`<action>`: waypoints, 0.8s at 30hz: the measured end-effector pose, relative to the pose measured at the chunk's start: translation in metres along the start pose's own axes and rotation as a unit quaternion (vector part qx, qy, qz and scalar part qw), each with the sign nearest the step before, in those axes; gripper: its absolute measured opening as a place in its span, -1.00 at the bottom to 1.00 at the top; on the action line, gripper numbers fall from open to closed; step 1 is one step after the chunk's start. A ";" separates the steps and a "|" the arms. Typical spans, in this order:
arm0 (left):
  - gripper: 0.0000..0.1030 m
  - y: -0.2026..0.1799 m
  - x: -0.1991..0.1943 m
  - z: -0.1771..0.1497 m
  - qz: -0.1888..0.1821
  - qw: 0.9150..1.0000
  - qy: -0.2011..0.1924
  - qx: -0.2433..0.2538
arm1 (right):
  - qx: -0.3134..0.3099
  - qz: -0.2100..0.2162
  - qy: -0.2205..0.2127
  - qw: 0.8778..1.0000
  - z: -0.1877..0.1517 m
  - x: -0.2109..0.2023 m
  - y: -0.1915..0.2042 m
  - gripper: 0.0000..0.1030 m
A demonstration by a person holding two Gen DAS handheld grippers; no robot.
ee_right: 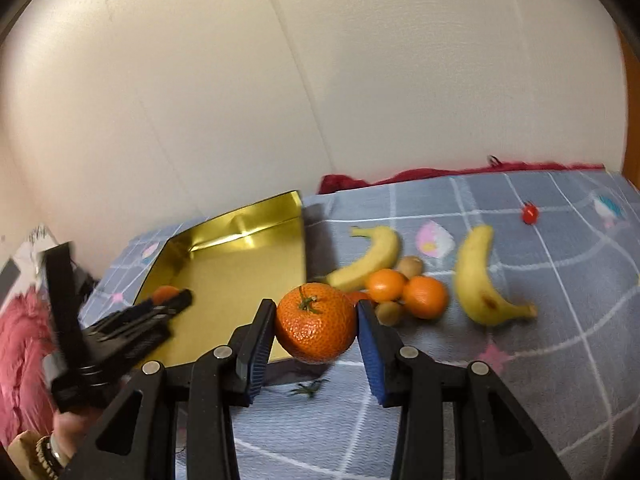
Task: Organize fruits
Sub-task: 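Lower the left gripper's mandarin into the tray and open while the right releases its mandarin there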
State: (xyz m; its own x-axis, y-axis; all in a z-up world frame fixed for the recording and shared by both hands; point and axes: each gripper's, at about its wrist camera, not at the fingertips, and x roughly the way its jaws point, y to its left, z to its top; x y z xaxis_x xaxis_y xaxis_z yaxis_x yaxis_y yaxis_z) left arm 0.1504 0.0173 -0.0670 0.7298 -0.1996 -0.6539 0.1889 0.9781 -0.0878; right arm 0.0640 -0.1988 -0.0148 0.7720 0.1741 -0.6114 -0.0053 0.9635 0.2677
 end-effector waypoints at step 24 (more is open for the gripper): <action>-0.20 0.010 0.027 -0.010 0.041 0.998 0.055 -0.017 | -0.127 0.014 0.059 0.990 -0.002 0.110 0.064 -0.20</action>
State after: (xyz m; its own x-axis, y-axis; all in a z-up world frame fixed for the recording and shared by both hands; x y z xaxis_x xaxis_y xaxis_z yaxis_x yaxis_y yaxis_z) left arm 0.1655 0.0222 -0.0934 0.6653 -0.1134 -0.7379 0.1084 0.9926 -0.0548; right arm 0.1476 -0.1180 -0.0668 0.6899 0.2102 -0.6927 -0.1967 0.9753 0.1000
